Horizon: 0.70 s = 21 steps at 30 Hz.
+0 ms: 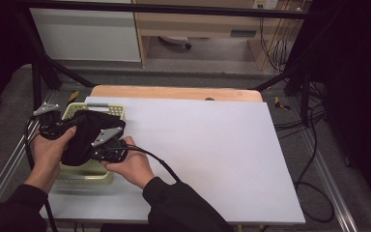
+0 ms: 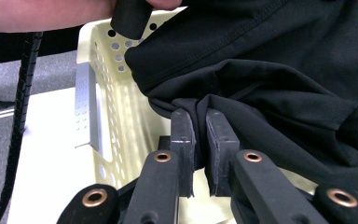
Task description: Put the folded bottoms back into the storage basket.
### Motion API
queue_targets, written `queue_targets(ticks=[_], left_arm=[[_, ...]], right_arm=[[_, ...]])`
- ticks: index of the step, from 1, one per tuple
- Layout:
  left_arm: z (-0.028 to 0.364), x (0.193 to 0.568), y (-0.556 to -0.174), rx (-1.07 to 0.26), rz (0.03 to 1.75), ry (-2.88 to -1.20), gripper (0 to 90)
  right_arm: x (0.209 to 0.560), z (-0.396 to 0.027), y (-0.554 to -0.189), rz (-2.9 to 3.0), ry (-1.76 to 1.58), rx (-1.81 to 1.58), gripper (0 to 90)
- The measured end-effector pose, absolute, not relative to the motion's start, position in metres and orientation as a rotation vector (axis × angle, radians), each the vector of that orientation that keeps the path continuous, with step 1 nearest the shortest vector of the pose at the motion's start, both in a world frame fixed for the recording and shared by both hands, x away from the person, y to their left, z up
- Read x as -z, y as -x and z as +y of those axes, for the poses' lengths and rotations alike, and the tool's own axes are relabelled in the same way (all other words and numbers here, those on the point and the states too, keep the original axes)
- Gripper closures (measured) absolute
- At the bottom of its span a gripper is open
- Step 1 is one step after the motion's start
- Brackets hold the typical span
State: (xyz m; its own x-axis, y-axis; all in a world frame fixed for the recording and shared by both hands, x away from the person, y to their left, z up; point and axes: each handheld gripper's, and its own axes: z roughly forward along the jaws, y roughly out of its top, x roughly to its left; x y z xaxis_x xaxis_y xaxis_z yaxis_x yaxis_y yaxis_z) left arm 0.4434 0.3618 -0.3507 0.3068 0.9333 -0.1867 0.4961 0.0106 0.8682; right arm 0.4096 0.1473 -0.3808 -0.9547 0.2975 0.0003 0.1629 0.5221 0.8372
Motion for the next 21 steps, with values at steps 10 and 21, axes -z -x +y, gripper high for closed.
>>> queue_targets(ticks=[10,21], left_arm=[[0.365,0.350,-0.449,-0.595,1.339,-1.641,78.3],[0.366,0.354,-0.453,-0.586,1.357,-1.660,78.3]], right_arm=[[0.382,0.148,-0.417,2.610,-0.424,-1.413,83.6],[0.387,0.148,-0.424,2.614,-0.445,-1.387,83.6]])
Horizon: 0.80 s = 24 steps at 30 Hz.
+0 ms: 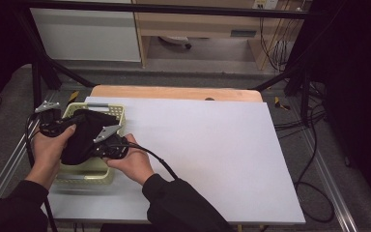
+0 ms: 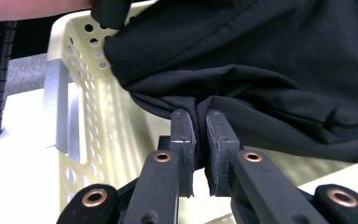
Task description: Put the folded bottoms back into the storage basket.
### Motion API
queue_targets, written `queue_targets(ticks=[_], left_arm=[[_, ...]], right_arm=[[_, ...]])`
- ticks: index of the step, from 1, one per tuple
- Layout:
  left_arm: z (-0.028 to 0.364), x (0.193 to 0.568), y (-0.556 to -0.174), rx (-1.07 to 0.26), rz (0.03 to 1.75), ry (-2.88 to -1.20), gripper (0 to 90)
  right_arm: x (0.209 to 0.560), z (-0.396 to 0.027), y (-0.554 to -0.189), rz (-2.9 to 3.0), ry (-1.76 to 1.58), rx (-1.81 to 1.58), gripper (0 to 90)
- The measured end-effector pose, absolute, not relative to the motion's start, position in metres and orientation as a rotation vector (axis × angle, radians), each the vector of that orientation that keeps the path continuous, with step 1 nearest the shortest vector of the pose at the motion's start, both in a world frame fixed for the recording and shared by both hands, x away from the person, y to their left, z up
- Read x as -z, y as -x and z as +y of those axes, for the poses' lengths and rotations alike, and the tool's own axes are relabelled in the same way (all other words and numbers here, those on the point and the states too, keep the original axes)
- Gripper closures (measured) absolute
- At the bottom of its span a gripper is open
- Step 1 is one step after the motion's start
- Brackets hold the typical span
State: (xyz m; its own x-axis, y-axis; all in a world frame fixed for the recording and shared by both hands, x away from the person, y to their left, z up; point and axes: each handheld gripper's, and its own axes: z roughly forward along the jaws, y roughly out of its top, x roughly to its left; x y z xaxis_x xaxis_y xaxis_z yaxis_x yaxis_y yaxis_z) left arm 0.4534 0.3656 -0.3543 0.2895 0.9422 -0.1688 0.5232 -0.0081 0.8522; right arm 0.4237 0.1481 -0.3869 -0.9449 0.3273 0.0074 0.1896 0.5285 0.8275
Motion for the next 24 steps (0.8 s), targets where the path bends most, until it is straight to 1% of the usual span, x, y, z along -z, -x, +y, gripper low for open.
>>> queue_targets(ticks=[24], left_arm=[[0.3611,0.3591,-0.4568,-0.578,1.357,-1.674,78.3]], right_arm=[[0.3878,0.1533,-0.4235,2.627,-0.439,-1.361,83.5]])
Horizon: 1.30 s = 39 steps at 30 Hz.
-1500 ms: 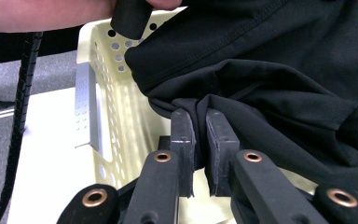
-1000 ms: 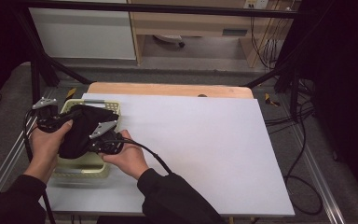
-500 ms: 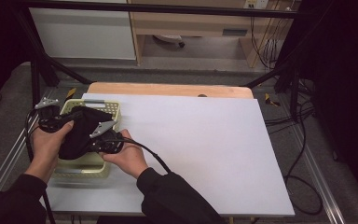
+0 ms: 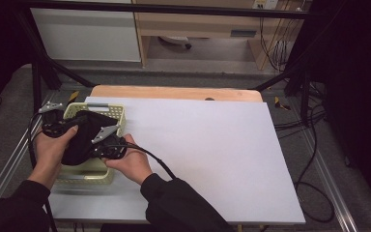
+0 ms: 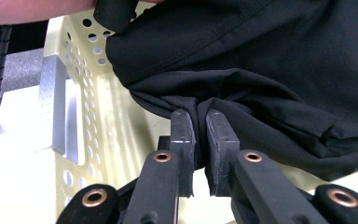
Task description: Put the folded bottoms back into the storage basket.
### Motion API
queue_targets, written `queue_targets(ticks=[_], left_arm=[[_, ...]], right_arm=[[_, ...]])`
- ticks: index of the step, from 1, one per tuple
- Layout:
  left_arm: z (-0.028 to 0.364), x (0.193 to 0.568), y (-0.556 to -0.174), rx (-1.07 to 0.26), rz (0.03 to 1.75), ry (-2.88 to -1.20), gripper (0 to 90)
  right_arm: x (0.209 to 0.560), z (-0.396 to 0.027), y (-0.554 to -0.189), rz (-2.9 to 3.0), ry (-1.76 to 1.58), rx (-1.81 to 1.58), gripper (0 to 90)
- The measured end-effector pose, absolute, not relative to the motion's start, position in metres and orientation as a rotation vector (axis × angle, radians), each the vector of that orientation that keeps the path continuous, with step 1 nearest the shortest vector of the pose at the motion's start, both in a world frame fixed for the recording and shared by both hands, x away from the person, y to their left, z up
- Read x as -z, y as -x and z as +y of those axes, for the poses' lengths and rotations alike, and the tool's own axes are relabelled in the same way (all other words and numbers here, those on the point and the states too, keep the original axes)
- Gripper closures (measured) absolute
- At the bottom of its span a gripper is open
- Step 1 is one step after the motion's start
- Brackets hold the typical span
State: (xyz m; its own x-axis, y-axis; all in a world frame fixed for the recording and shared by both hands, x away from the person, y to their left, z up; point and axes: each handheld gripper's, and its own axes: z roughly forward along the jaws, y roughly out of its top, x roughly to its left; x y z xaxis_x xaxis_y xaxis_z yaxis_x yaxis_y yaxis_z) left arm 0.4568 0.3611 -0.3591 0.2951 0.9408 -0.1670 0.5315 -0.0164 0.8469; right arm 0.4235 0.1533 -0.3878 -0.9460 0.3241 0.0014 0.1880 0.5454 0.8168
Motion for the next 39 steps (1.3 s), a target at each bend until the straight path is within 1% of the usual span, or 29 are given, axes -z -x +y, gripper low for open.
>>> queue_targets(ticks=[12,14,15,16,17,19,20,21,24,28,31,36,39], left_arm=[[0.359,0.363,-0.461,-0.579,1.366,-1.683,78.2],[0.358,0.365,-0.462,-0.568,1.362,-1.698,77.2],[0.356,0.366,-0.463,-0.569,1.359,-1.706,74.4],[0.355,0.366,-0.464,-0.587,1.362,-1.716,68.6],[0.354,0.366,-0.464,-0.599,1.371,-1.717,60.0],[0.354,0.365,-0.463,-0.600,1.389,-1.697,45.4],[0.353,0.364,-0.463,-0.604,1.394,-1.688,40.0],[0.352,0.363,-0.462,-0.610,1.395,-1.683,37.1],[0.350,0.359,-0.456,-0.603,1.377,-1.664,33.0],[0.345,0.354,-0.446,-0.633,1.342,-1.643,31.3],[0.342,0.351,-0.438,-0.652,1.327,-1.639,27.1],[0.336,0.348,-0.420,-0.671,1.315,-1.615,18.2],[0.331,0.351,-0.404,-0.660,1.323,-1.588,17.1]], right_arm=[[0.385,0.154,-0.427,2.621,-0.447,-1.351,83.2],[0.385,0.154,-0.426,2.632,-0.449,-1.350,81.6],[0.385,0.155,-0.426,2.643,-0.445,-1.350,76.8],[0.385,0.154,-0.425,2.642,-0.448,-1.349,71.5],[0.384,0.154,-0.424,2.638,-0.453,-1.351,68.4],[0.381,0.152,-0.422,2.632,-0.458,-1.353,61.6],[0.379,0.151,-0.420,2.621,-0.464,-1.352,57.4],[0.377,0.151,-0.419,2.614,-0.471,-1.350,54.1],[0.372,0.151,-0.412,2.594,-0.471,-1.340,41.1],[0.367,0.147,-0.403,2.565,-0.458,-1.335,30.5],[0.366,0.141,-0.399,2.565,-0.486,-1.342,21.6],[0.367,0.126,-0.395,2.552,-0.554,-1.329,10.9],[0.370,0.114,-0.393,2.513,-0.607,-1.328,9.2]])
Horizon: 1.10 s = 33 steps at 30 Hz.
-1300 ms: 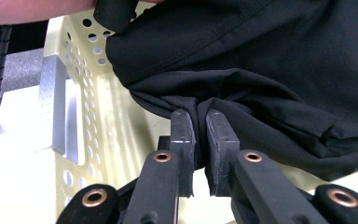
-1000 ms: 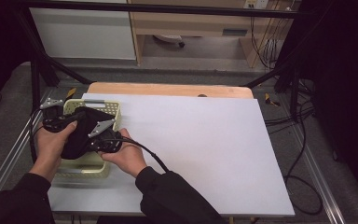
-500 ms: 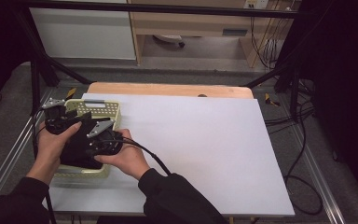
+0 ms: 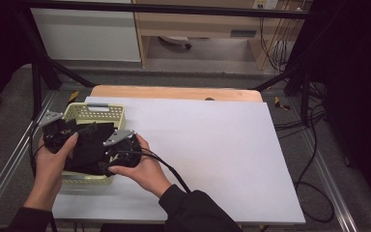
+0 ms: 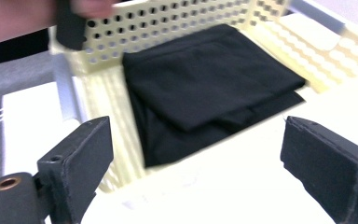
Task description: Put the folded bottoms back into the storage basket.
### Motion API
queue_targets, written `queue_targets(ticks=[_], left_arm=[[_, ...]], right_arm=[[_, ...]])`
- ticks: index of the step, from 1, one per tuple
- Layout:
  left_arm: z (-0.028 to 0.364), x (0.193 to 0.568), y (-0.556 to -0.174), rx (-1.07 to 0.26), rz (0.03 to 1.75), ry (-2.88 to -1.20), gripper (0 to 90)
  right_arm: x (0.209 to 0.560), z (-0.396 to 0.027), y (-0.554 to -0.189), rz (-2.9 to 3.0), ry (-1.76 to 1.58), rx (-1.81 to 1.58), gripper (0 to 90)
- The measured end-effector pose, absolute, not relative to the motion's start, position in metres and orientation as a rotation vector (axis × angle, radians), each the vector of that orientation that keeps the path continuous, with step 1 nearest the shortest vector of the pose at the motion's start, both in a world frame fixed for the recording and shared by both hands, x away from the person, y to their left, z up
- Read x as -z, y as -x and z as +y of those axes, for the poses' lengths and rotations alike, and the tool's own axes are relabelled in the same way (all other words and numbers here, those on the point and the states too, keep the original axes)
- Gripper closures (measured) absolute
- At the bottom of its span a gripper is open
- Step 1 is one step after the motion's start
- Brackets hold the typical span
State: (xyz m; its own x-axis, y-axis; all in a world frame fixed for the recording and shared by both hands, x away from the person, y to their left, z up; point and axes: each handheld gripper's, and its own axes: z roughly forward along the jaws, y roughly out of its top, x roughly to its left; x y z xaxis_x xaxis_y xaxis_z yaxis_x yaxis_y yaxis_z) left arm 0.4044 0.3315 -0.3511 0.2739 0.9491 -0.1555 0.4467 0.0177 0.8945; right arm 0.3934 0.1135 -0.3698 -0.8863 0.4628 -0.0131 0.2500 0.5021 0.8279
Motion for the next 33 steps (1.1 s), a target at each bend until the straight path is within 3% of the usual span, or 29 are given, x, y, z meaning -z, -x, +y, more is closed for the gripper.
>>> queue_targets(ticks=[9,19,33], left_arm=[[0.317,0.372,-0.363,-0.679,1.301,-1.535,16.5],[0.303,0.390,-0.343,-0.644,1.215,-1.541,13.0],[0.314,0.405,-0.344,-0.590,1.246,-1.484,14.2]], right_arm=[[0.371,0.060,-0.390,2.470,-0.721,-1.314,5.9],[0.362,0.013,-0.394,2.377,-0.794,-1.350,4.4],[0.352,-0.003,-0.403,2.345,-0.809,-1.360,4.9]])
